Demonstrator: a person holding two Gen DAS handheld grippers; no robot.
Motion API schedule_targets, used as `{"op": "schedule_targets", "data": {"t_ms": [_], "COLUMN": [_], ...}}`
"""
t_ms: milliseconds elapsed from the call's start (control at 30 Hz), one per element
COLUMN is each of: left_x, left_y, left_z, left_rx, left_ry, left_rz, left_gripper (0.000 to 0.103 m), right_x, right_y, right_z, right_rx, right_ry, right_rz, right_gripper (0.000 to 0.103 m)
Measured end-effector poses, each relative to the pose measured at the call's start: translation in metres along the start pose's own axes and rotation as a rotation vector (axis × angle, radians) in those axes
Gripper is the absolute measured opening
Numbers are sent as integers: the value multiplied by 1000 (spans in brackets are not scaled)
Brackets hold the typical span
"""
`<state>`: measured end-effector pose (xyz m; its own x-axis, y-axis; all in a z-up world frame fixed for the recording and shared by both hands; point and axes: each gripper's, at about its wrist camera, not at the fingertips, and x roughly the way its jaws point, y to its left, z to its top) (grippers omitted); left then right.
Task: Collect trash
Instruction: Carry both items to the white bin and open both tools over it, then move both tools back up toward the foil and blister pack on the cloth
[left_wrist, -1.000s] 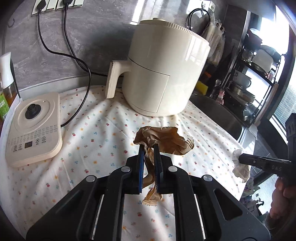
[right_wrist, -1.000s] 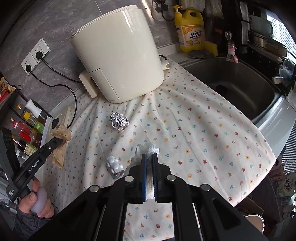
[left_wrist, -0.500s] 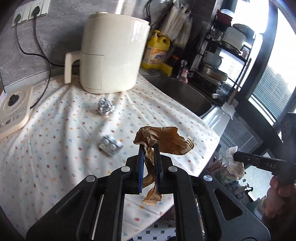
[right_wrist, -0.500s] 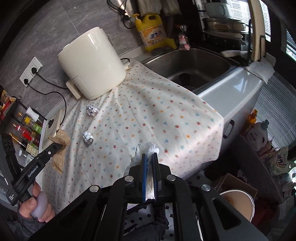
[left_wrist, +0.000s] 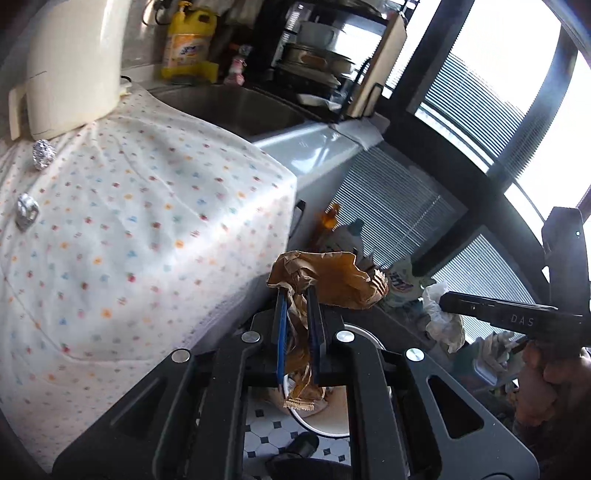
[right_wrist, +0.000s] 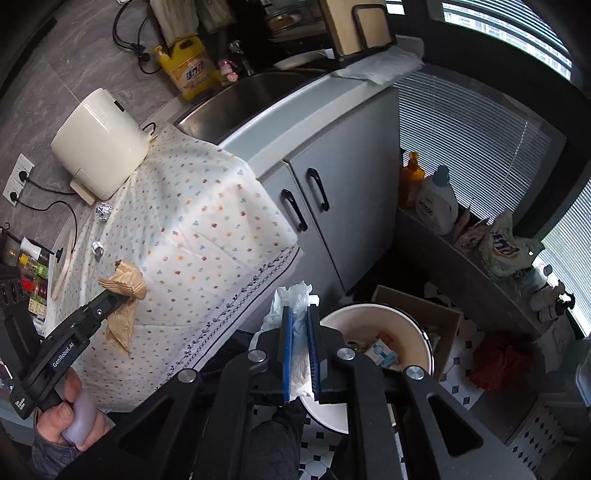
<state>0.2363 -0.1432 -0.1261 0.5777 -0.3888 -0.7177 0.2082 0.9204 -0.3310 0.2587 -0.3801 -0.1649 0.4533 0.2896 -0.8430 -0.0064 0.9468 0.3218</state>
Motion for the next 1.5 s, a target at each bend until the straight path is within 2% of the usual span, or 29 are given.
{"op": "schedule_targets", "data": {"t_ms": [33, 67, 133, 467, 700, 733, 767, 800, 833, 900, 1067, 1167, 1267, 1367, 1500], "left_x": [7, 14, 25, 74, 91, 91, 92, 91, 88, 80, 53, 34, 12, -11, -39], "left_y": [-9, -17, -31, -80, -99, -100, -100, -99, -98, -92, -68, -49, -29, -4, 34], "left_z": [-5, -9, -16, -42, -44, -44, -44, -43, -40, -32, -9, 3, 15, 23, 29], "left_rx": [6, 9, 16, 57, 113, 118, 119, 122, 128, 130, 111, 95, 70, 30, -33], "left_ry": [13, 29, 52, 169, 254, 266, 279, 283, 271, 247, 169, 122, 63, 9, -49], "left_rz": [-8, -18, -30, -67, -104, -114, -121, -114, -98, -89, -51, -16, 39, 101, 168], "left_gripper": [10, 10, 10, 10, 14, 21, 39, 50, 61, 64, 82, 87, 93, 94, 95], "right_x": [1, 2, -3, -22, -31, -31, -31, -31, -31, -30, -23, -19, -14, -12, -4], "right_y": [-8, -16, -27, -91, -110, -111, -112, -112, -112, -110, -93, -74, -47, -17, 26], "right_z": [-3, -6, -12, -28, -35, -37, -38, -39, -40, -40, -33, -22, -8, 7, 27], "right_rx": [8, 16, 16, 86, 145, 157, 168, 176, 183, 190, 179, 151, 104, 53, -26], "right_ry": [15, 23, 5, -5, -25, -27, -28, -29, -29, -30, -27, -34, -48, -84, -94], "right_rz": [10, 22, 13, -19, -28, -28, -28, -27, -26, -25, -20, 2, 12, 33, 73], "right_gripper": [22, 40, 51, 56, 61, 61, 62, 62, 64, 66, 72, 80, 84, 92, 94]}}
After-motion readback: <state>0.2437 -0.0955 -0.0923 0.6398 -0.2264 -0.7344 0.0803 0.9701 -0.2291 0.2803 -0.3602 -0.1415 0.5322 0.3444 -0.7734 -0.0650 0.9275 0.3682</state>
